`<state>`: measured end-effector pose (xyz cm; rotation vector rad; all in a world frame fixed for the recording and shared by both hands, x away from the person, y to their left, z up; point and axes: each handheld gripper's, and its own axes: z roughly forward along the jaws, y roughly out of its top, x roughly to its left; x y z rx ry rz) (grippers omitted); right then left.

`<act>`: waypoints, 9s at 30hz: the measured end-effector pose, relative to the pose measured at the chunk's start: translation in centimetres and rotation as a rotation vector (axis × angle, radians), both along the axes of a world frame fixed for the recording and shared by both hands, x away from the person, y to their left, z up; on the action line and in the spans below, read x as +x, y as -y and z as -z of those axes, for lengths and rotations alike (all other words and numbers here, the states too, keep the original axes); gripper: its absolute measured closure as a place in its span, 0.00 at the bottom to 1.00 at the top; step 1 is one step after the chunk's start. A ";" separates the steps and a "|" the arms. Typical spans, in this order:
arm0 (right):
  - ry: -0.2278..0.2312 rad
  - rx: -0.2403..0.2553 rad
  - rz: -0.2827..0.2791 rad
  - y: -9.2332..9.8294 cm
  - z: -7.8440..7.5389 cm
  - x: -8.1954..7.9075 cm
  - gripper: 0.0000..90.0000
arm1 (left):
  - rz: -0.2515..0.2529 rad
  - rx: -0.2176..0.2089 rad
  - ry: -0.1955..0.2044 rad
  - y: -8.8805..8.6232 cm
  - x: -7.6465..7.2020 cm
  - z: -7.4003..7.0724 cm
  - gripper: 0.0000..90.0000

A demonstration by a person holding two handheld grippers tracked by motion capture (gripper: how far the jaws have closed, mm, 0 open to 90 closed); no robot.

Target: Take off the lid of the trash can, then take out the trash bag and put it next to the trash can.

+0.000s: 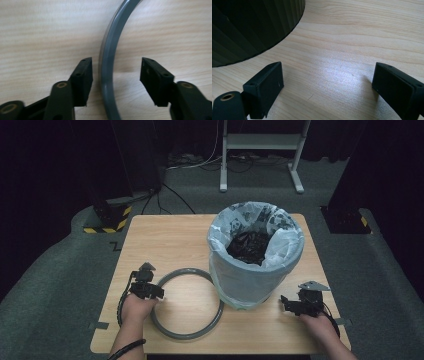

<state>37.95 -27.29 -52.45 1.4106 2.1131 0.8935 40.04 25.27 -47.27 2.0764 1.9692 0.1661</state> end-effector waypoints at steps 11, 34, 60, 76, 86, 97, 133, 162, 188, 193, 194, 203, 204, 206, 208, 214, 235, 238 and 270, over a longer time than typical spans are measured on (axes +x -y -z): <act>0.003 0.000 -0.003 0.0 0.0 0.0 0.12 | 0.017 -0.118 0.239 0.8 -0.2 -0.4 0.31; 0.230 0.097 0.067 0.8 -3.1 -0.6 0.15 | 0.299 -0.201 0.638 3.4 -1.6 -1.1 0.17; 0.478 0.178 -0.002 -0.1 -11.0 -3.6 0.15 | 0.322 -0.356 0.901 5.2 -4.2 -4.8 0.16; 0.565 0.207 -0.020 0.5 -13.1 -4.7 0.15 | 0.324 -0.415 1.087 5.5 -5.8 -7.1 0.16; 0.649 0.193 -0.044 -0.2 -14.8 -5.5 0.16 | 0.345 -0.408 1.152 6.2 -6.5 -8.4 0.16; 0.715 0.204 -0.036 -0.1 -17.1 -5.9 0.20 | 0.348 -0.418 1.255 7.9 -7.6 -10.3 0.17; 0.747 0.195 0.034 -3.8 -20.2 -3.3 0.38 | 0.298 -0.495 1.108 13.1 -1.4 -13.4 0.57; 0.585 0.158 0.111 -4.8 -20.3 -1.5 0.63 | 0.309 -0.381 1.200 13.9 -2.5 -13.5 0.99; 0.727 0.098 0.178 -5.4 -20.4 -2.1 1.00 | 0.316 -0.411 1.261 14.1 -3.0 -14.2 1.00; 0.756 0.107 0.176 -5.4 -21.2 -2.4 1.00 | 0.315 -0.428 1.260 14.0 -2.9 -14.3 1.00; 0.765 0.107 0.175 -5.4 -21.4 -2.5 1.00 | 0.314 -0.431 1.261 14.0 -2.9 -14.4 1.00; 0.799 0.130 0.179 -5.6 -23.1 -2.5 1.00 | 0.327 -0.429 1.279 14.0 -2.7 -15.7 1.00; 0.802 0.131 0.178 -5.6 -23.2 -2.5 1.00 | 0.328 -0.432 1.282 14.0 -2.8 -15.8 1.00; 0.808 0.136 0.174 -5.7 -23.5 -2.5 1.00 | 0.337 -0.430 1.287 14.0 -2.9 -16.0 1.00; 0.816 0.143 0.172 -5.9 -23.8 -2.5 1.00 | 0.341 -0.435 1.289 14.0 -3.1 -16.1 1.00; 0.852 0.151 0.160 -6.8 -25.3 -2.7 1.00 | 0.367 -0.426 1.251 13.6 -3.3 -15.8 1.00; 0.963 0.177 0.026 -14.2 -28.9 -4.2 1.00 | 0.396 -0.452 1.207 13.9 -3.6 -14.6 1.00; 0.954 0.175 -0.001 -15.3 -28.5 -4.4 1.00 | 0.407 -0.447 1.204 13.9 -3.6 -14.5 1.00; 0.976 0.132 -0.064 -17.6 -28.2 -4.9 1.00 | 0.427 -0.473 1.176 14.5 -3.6 -14.2 1.00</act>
